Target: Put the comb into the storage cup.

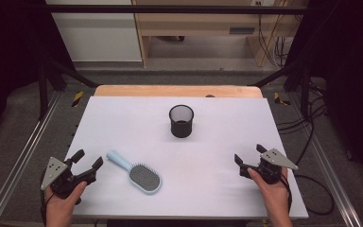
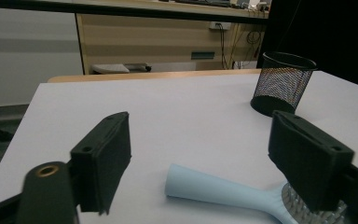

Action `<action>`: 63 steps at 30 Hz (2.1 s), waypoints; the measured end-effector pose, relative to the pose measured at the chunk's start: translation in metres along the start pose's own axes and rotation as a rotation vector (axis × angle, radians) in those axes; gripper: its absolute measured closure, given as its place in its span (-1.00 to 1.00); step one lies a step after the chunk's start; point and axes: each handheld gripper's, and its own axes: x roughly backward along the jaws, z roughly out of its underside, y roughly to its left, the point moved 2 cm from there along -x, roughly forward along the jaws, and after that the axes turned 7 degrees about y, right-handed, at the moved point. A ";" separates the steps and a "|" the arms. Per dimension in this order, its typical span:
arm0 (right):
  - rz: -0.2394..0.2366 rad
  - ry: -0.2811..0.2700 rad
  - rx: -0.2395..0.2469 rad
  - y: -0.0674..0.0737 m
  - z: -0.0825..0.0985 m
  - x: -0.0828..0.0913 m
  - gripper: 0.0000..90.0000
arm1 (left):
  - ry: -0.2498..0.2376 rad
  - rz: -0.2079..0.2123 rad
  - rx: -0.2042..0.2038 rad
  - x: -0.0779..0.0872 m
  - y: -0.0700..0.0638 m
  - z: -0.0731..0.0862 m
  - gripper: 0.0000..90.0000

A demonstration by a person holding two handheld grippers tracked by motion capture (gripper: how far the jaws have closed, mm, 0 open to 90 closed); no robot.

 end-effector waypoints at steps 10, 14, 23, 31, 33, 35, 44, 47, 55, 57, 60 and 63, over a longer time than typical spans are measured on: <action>0.014 -0.007 -0.012 -0.002 0.001 0.002 -0.82 | 0.052 0.036 -0.022 -0.003 -0.008 -0.003 0.41; 0.019 -0.010 -0.013 -0.003 0.001 0.002 -0.81 | 0.093 0.064 -0.081 -0.018 -0.010 -0.014 0.67; 0.019 0.013 0.024 0.001 0.002 -0.001 -0.82 | 0.207 0.141 -0.057 -0.052 -0.021 -0.025 1.00; 0.011 -0.014 0.020 -0.002 0.001 0.005 -0.82 | 0.234 0.160 -0.071 -0.073 -0.030 -0.045 1.00; 0.008 -0.016 0.022 -0.003 0.001 0.006 -0.82 | 0.243 0.159 -0.075 -0.079 -0.030 -0.048 1.00; 0.008 -0.017 0.015 -0.004 0.001 0.007 -0.82 | 0.245 0.166 -0.068 -0.084 -0.031 -0.050 1.00; 0.006 -0.008 0.034 0.002 -0.001 0.004 -0.82 | 0.299 0.156 -0.087 -0.103 -0.036 -0.047 1.00; 0.003 -0.012 0.031 0.001 -0.002 0.006 -0.83 | 0.317 0.149 -0.092 -0.108 -0.035 -0.046 1.00; -0.038 0.027 0.008 0.004 -0.001 0.004 -0.85 | 0.377 0.133 -0.125 -0.124 -0.032 -0.044 1.00; -0.037 0.026 0.019 0.006 -0.001 0.004 -0.86 | 0.382 0.125 -0.126 -0.127 -0.030 -0.044 1.00; -0.046 0.019 0.016 0.008 -0.003 0.006 -0.86 | 0.395 0.105 -0.122 -0.129 -0.024 -0.042 1.00; -0.076 0.008 0.016 0.013 -0.006 0.005 -0.87 | 0.388 0.103 -0.114 -0.127 -0.019 -0.042 1.00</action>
